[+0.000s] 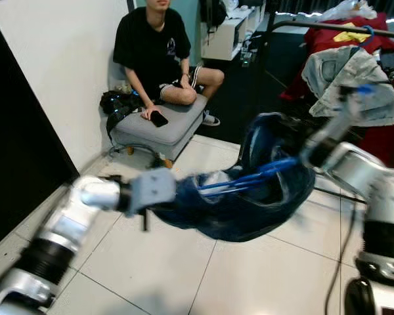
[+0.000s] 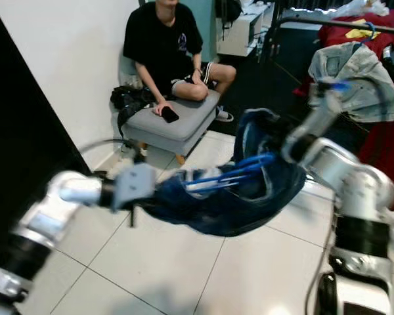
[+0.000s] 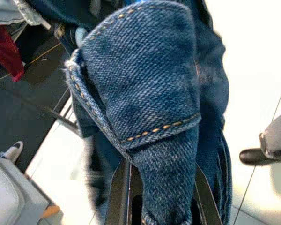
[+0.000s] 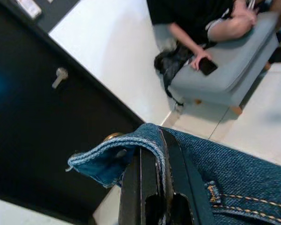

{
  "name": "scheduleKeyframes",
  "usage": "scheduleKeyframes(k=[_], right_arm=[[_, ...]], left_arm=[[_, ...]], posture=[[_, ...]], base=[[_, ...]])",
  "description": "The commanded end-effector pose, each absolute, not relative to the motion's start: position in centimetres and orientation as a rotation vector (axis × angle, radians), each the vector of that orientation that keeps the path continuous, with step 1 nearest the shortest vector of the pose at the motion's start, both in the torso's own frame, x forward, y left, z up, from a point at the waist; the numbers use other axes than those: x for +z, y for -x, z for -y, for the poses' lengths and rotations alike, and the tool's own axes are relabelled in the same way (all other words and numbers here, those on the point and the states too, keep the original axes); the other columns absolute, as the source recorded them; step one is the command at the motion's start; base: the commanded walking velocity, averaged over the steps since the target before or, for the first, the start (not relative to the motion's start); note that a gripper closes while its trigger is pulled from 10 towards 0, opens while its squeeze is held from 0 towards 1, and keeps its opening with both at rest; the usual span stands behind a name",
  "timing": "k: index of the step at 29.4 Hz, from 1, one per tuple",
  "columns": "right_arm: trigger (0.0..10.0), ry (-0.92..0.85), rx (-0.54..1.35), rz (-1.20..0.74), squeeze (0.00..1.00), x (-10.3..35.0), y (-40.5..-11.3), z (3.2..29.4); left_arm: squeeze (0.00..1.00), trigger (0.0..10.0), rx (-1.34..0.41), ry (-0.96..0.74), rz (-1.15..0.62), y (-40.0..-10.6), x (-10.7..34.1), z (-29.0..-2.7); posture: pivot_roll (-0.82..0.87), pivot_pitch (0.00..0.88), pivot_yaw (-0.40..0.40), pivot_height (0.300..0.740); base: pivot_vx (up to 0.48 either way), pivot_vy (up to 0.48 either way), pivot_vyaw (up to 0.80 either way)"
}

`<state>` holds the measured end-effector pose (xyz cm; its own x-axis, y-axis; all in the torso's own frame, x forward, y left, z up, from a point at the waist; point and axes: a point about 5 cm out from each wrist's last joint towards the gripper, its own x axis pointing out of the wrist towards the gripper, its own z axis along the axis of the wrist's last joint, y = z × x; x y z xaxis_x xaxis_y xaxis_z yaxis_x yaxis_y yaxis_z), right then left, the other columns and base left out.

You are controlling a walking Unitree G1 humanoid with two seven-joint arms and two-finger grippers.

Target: Hang hanger

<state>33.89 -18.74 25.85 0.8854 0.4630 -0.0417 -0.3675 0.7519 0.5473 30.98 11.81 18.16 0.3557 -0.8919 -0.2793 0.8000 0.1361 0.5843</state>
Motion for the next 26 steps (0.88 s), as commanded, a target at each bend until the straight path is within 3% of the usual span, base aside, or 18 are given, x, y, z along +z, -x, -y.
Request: scheduleKeyframes(k=[1,2,4,5,9,10,11,12,14,17,19,22,23,26], right_arm=[[0.0,-0.540,0.492,-0.215,0.00,25.7,-34.0,17.5],[0.6,-0.517,0.545,-0.285,0.00,24.7,-33.7,15.7],[0.6,-0.517,0.545,-0.285,0.00,24.7,-33.7,15.7],[10.0,-0.451,0.583,-0.356,0.00,23.3,-33.0,14.5],[10.0,-0.375,0.586,-0.405,0.00,22.0,-32.4,14.3],[10.0,-0.324,0.580,-0.430,0.42,21.2,-31.9,14.8],[10.0,-0.324,0.580,-0.430,0.42,21.2,-31.9,14.8],[10.0,-0.298,0.568,-0.418,1.00,21.1,-31.5,15.9],[10.0,-0.298,0.568,-0.418,1.00,21.1,-31.5,15.9],[10.0,-0.325,0.548,-0.317,1.00,22.5,-31.0,18.7],[10.0,-0.325,0.548,-0.317,1.00,22.5,-31.0,18.7],[10.0,-0.243,0.424,-0.118,1.00,25.6,-29.6,25.9],[10.0,-0.243,0.424,-0.118,1.00,25.6,-29.6,25.9],[10.0,-0.207,0.362,0.009,1.00,28.1,-28.4,29.2]], left_arm=[[0.00,0.0,-1.214,-0.748,0.159,-30.9,18.6,-11.7],[0.00,0.0,-1.167,-0.715,0.152,-31.3,18.6,-11.8],[0.00,0.0,-1.167,-0.715,0.152,-31.3,18.6,-11.8],[0.00,0.0,-1.122,-0.696,0.139,-31.7,18.8,-12.4],[0.00,0.0,-1.080,-0.692,0.124,-32.2,19.0,-13.4],[0.00,0.0,-1.050,-0.691,0.110,-32.6,19.4,-14.4],[0.00,0.0,-1.050,-0.691,0.110,-32.6,19.4,-14.4],[0.00,0.0,-1.025,-0.689,0.097,-32.8,19.8,-15.2],[0.00,0.0,-1.025,-0.689,0.097,-32.8,19.8,-15.2],[0.00,0.0,-1.019,-0.648,0.080,-33.0,20.4,-16.0],[0.00,0.0,-1.019,-0.648,0.080,-33.0,20.4,-16.0],[0.00,0.0,-1.052,-0.592,0.060,-32.9,20.9,-16.3],[0.00,0.0,-1.052,-0.592,0.060,-32.9,20.9,-16.3],[0.00,0.0,-1.075,-0.577,0.050,-32.8,20.9,-16.4]], posture=[[0.00,0.054,0.018,0.740],[0.00,0.054,0.016,0.740],[0.00,0.054,0.016,0.740],[0.00,0.056,0.015,0.740],[0.00,0.056,0.015,0.740],[0.00,0.059,0.016,0.740],[0.00,0.059,0.016,0.740],[0.00,0.061,0.018,0.740],[0.00,0.061,0.018,0.740],[-0.01,0.061,0.020,0.740],[-0.01,0.061,0.020,0.740],[-0.02,0.057,0.021,0.740],[-0.02,0.057,0.021,0.740],[-0.02,0.053,0.021,0.740]], base=[[0.000,0.000,0.00],[0.000,0.000,0.00],[0.000,0.000,0.00],[0.000,0.000,0.00],[0.000,0.000,0.00],[0.000,0.000,0.00],[0.000,0.000,0.00],[0.000,0.000,0.00],[0.000,0.000,0.00],[0.000,0.000,0.00],[0.000,0.000,0.00],[0.000,0.000,0.00],[0.000,0.000,0.00],[0.000,0.000,0.00]])
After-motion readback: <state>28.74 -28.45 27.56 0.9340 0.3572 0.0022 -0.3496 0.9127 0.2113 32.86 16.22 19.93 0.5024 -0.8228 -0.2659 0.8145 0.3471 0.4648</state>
